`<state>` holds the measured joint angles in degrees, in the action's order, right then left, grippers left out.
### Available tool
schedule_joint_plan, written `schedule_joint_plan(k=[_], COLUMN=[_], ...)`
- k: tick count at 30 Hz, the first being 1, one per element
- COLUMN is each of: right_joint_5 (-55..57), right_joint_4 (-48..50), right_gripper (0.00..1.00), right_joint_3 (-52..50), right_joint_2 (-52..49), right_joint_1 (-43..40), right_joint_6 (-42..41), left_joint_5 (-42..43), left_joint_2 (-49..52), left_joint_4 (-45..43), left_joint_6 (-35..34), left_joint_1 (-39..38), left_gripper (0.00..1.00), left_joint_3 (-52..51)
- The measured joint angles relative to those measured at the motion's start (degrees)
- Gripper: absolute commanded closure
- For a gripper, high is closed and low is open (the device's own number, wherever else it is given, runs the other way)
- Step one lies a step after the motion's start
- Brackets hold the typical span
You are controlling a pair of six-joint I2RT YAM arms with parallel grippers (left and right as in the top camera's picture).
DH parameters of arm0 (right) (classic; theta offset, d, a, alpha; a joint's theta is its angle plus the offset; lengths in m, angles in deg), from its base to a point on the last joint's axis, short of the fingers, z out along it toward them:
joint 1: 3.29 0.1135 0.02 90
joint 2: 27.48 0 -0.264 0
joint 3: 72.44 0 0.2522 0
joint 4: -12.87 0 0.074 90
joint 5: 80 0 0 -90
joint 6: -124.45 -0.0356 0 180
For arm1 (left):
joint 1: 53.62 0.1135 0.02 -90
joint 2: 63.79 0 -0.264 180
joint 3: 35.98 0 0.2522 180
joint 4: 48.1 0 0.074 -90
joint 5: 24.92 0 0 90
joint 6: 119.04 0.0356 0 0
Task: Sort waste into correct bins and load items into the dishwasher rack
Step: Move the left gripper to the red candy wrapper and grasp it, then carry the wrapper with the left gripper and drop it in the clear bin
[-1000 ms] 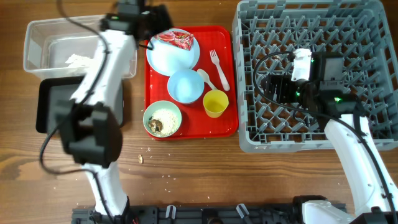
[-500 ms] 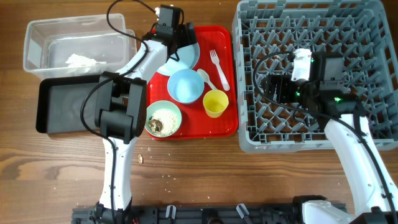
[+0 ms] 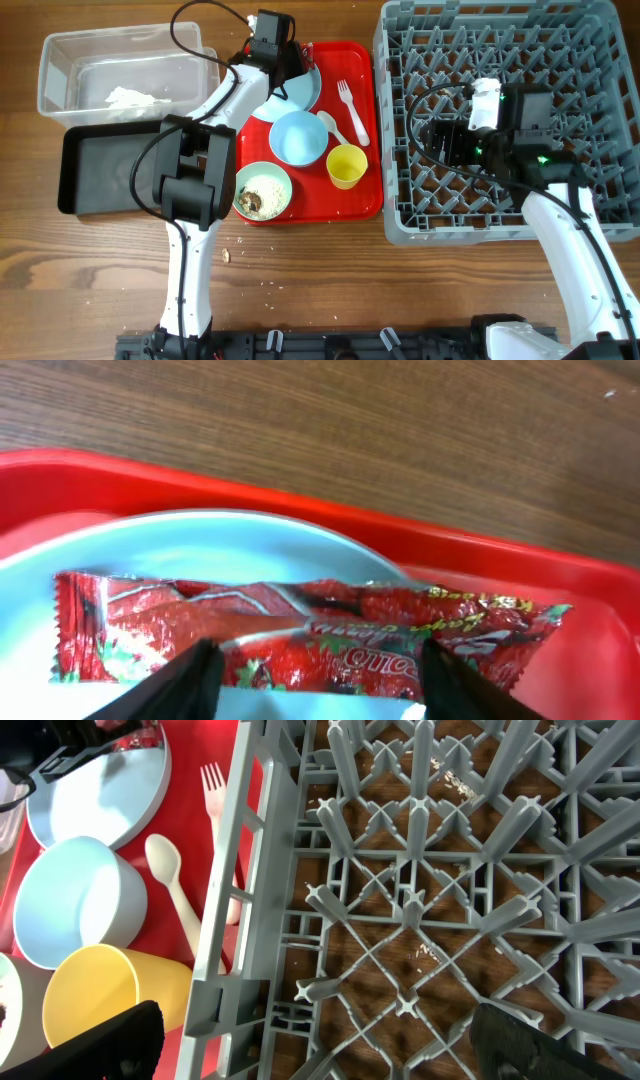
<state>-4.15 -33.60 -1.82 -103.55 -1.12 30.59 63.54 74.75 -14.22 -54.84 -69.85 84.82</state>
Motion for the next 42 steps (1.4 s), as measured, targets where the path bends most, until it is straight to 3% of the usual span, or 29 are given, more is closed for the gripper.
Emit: schedule_joint_plan(k=[5,17,26,31,39,40,42], right_joint_5=[0.0,0.0,0.0,0.0,0.0,0.0,0.0], right_joint_4=[0.04,-0.04,0.11,0.11,0.04,0.07,0.04], right_gripper=[0.0,0.0,0.0,0.0,0.0,0.0,0.0], right_joint_3=[0.0,0.0,0.0,0.0,0.0,0.0,0.0], right_joint_2=[0.0,0.0,0.0,0.0,0.0,0.0,0.0], right_joint_1=[0.02,0.02,0.0,0.02,0.02,0.02,0.02], right_joint_6=[0.0,0.0,0.0,0.0,0.0,0.0,0.0], left_joint_5=[0.59,10.78,6.03,4.35,3.91,3.85,3.72], left_joint_2=[-0.17,-1.03,-1.49,-1.16,-0.07,-0.07,-0.07], left_joint_4=[2.19,12.31,11.63,15.32,16.79,16.79,16.81], left_joint_6=[0.0,-0.33,-6.36,-7.21,-7.56,-7.56,-7.65], left_joint_1=[0.2,2.43,2.32,2.01,0.96,0.85,0.59], left_gripper=[0.34,0.31,0.27,0.33,0.33,0.36,0.7], left_joint_3=[0.59,4.39,6.47,6.49,6.49,6.49,6.49])
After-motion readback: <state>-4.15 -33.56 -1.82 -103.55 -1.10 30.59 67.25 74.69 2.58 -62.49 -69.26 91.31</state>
